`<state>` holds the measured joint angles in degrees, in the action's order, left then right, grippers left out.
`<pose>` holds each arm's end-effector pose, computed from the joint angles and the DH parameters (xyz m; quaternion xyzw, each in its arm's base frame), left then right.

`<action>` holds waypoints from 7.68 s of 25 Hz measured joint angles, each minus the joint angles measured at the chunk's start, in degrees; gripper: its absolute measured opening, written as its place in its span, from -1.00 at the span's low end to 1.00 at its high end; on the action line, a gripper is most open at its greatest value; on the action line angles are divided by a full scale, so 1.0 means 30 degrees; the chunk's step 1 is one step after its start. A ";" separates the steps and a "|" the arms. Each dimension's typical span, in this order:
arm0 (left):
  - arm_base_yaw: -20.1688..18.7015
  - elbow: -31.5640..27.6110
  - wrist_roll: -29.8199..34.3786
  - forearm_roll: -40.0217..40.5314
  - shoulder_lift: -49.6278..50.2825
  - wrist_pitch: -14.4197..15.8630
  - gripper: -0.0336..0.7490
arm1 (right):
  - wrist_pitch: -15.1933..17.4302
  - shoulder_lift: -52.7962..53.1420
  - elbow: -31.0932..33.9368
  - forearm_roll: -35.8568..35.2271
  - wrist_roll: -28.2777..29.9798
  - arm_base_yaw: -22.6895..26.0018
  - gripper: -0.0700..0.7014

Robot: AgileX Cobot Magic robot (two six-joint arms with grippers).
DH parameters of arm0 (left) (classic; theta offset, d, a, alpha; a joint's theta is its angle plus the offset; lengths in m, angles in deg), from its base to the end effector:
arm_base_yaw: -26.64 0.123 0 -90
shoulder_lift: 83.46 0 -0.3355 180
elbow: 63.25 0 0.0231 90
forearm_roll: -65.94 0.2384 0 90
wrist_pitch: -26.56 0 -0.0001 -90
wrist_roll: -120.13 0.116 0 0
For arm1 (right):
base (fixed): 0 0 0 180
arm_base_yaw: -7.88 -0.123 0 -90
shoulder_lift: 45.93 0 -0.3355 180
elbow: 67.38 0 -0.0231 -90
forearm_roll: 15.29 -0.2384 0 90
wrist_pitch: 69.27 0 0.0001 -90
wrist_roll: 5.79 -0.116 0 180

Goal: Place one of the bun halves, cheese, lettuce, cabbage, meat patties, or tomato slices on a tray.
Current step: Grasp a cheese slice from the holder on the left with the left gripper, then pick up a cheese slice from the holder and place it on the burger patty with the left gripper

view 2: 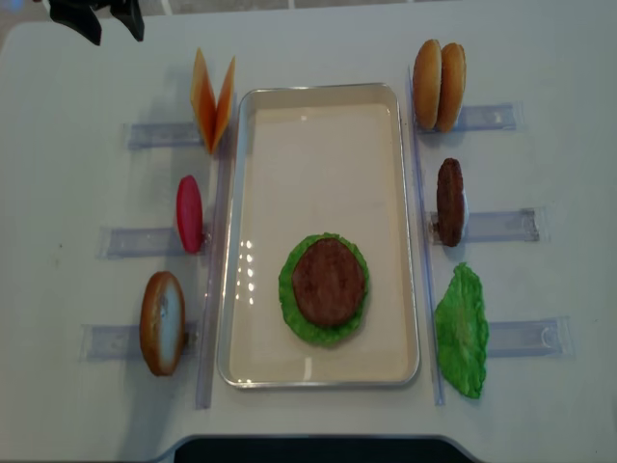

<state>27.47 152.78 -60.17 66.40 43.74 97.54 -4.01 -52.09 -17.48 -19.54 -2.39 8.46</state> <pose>0.4771 0.0078 0.2980 -0.0090 0.9878 0.0047 0.1551 -0.0497 0.0083 0.2511 -0.0244 0.8708 0.0199 0.4906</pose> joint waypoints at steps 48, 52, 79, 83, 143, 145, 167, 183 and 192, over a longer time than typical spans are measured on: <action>-0.6550 0.0122 -0.3128 0.1366 0.2005 0.0000 0.46 | -0.0018 0.0000 0.0000 0.0000 0.0000 0.0000 0.42; -0.6550 0.0136 -0.3144 0.1436 0.2315 -0.0017 0.46 | -0.0018 0.0000 0.0000 0.0000 0.0000 0.0000 0.42; -0.6459 -0.0006 -0.2590 0.1854 0.2992 -0.0084 0.30 | -0.0018 0.0000 0.0000 0.0000 0.0000 0.0000 0.40; -0.6459 -0.0011 -0.2556 0.1751 0.3159 -0.0094 0.02 | -0.0018 0.0000 0.0000 0.0000 0.0000 0.0000 0.40; -0.5820 -0.4027 -0.3390 -0.3683 -0.3666 -0.0029 -0.82 | -0.0018 0.0000 0.0000 0.0000 0.0000 0.0000 0.40; -0.5907 -0.5053 -0.3510 -0.3687 -0.4520 -0.0029 -0.82 | -0.0018 0.0000 0.0000 0.0000 0.0000 0.0000 0.40; -0.6232 -1.6031 0.0515 -1.1853 -1.0254 -0.5204 -0.82 | -0.0018 0.0000 0.0000 0.0000 0.0000 0.0000 0.40; -0.8814 -2.0545 0.5308 -1.8644 -1.0657 -1.0593 -0.82 | -0.0018 0.0000 0.0000 0.0000 0.0000 0.0000 0.40; -0.8835 -2.2322 0.7466 -2.1471 -1.0657 -1.1059 -0.82 | -0.0018 0.0000 0.0000 0.0000 0.0000 0.0000 0.40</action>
<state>0.96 85.82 -37.77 1.99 11.77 64.37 -4.06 -52.09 -17.48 -19.54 -2.39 8.46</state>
